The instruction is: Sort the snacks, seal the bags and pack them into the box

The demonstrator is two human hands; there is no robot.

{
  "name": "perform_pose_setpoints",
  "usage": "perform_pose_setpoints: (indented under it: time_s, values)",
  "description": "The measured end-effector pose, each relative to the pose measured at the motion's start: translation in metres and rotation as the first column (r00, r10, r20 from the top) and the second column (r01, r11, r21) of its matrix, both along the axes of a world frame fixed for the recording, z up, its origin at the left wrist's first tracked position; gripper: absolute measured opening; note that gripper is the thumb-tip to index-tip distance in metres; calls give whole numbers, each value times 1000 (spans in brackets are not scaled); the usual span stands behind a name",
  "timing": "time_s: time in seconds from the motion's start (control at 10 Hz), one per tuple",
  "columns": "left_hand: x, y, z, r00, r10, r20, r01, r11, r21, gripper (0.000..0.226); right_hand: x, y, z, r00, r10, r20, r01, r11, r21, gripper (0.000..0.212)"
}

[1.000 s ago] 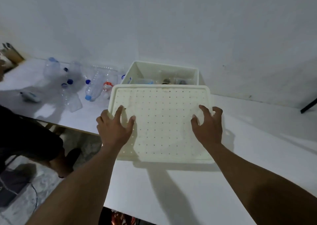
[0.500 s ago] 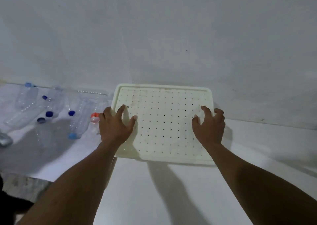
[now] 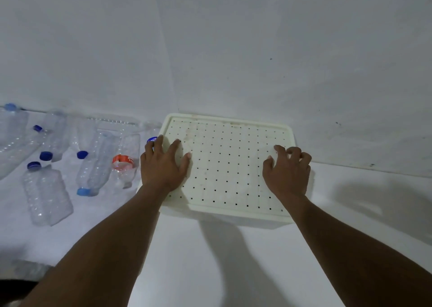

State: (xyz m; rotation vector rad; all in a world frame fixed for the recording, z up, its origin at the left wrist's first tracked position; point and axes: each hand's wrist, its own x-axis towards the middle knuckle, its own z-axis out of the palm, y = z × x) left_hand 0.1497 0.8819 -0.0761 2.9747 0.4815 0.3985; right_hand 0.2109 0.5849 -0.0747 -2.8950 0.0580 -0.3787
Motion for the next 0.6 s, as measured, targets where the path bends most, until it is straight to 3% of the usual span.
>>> perform_pose_setpoints:
  time_s: [0.3, 0.4, 0.5, 0.6]
  values:
    - [-40, -64, 20, 943, -67, -326, 18, 988, -150, 82, -51, -22, 15, 934, 245, -261, -257, 966, -14, 57]
    - [-57, -97, 37, 903, -162, -399, 103, 981, -166, 80, -74, -39, 29, 848, 376, -373, -381, 922, 64, 59]
    - [-64, -130, 51, 861, -243, -447, 164, 964, -208, 67, -88, -63, 52, 760, 421, -495, -400, 903, 155, 53]
    - [-66, -165, 67, 781, -362, -509, 240, 926, -291, 57, -99, -86, 77, 724, 449, -524, -396, 892, 217, 37]
